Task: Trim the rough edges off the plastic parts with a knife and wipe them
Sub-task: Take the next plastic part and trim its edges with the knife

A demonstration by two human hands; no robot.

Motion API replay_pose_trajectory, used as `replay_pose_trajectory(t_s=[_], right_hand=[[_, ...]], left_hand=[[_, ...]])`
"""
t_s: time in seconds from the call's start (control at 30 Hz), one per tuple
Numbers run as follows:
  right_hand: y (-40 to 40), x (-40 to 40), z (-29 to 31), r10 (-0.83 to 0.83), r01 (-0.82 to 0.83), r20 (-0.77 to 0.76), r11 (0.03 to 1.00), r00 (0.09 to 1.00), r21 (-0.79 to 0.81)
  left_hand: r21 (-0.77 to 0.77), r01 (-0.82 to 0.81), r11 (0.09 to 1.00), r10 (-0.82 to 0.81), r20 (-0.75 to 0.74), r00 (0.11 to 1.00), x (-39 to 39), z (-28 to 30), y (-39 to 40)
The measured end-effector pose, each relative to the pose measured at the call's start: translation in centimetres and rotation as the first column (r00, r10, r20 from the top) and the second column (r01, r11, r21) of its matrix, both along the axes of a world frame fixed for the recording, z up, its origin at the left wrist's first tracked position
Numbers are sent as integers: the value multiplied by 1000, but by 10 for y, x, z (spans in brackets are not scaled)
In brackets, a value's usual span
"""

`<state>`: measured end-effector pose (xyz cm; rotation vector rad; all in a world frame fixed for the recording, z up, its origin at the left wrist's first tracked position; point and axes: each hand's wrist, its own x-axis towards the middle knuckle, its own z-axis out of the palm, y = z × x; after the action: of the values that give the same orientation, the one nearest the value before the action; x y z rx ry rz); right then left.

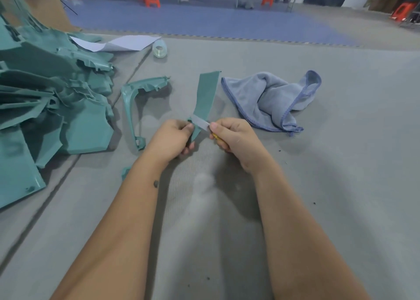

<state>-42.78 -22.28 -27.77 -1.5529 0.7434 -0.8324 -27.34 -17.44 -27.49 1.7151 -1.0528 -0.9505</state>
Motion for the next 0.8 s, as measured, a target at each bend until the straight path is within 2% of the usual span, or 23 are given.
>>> replay_pose_trajectory(t_s=[0.07,0.27,0.57,0.8], right_hand=[[2,2,0,15,-16,-40,1000,999,-25],[0,3,1,-18,13,-76,998,997,-64],[-5,9,3,-36,26,-57,987,998,-157],[-6,9,3,-64,61,-15,985,998,-160]], left_hand=[[16,2,1000,0,-124,992,2,3,2],[-33,76,997,-81,-242,967,4,6,6],[-41,76,996,-83,-219,972,5,3,5],[-43,68,997,-75,-201,977,5,1,5]])
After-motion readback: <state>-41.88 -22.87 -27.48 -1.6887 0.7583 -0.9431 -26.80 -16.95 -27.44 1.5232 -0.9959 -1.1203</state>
